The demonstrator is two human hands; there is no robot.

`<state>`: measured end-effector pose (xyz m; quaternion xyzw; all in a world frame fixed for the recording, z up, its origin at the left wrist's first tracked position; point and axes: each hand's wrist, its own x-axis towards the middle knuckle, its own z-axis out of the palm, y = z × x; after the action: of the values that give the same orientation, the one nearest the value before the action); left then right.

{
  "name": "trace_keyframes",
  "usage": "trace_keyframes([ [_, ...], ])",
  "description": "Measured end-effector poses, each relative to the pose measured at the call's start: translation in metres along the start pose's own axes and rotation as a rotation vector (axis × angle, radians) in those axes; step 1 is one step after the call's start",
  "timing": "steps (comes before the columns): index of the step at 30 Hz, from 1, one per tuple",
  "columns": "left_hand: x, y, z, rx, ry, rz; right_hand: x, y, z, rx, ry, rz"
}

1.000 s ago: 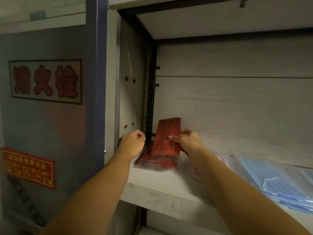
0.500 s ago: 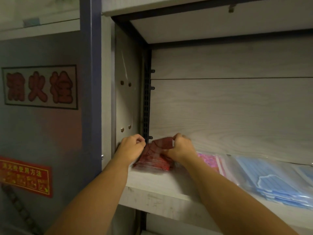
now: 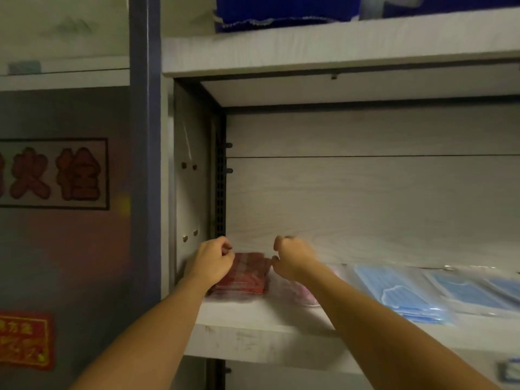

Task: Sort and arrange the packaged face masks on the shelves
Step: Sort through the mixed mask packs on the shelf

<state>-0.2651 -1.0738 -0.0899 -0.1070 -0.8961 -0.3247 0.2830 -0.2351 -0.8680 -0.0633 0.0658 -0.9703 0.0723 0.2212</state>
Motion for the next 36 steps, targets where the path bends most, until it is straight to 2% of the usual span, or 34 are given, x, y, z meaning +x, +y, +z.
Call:
trace_keyframes([
  [11, -0.004, 0.078, 0.002, 0.440, -0.234, 0.285, -0.074, 0.046, -0.063, -0.246, -0.088, 0.135],
  [15, -0.017, 0.107, 0.009, 0.465, -0.313, 0.330, -0.100, 0.066, -0.085, -0.277, -0.097, 0.195],
  [22, -0.047, 0.167, 0.029, 0.437, -0.363, 0.369, -0.159, 0.110, -0.104, -0.339, -0.134, 0.222],
  [30, -0.093, 0.264, 0.060, 0.465, -0.279, 0.434, -0.238, 0.177, -0.143, -0.393, -0.109, 0.287],
  [36, -0.141, 0.326, 0.087, 0.468, -0.289, 0.476, -0.308, 0.243, -0.178, -0.387, -0.148, 0.380],
])
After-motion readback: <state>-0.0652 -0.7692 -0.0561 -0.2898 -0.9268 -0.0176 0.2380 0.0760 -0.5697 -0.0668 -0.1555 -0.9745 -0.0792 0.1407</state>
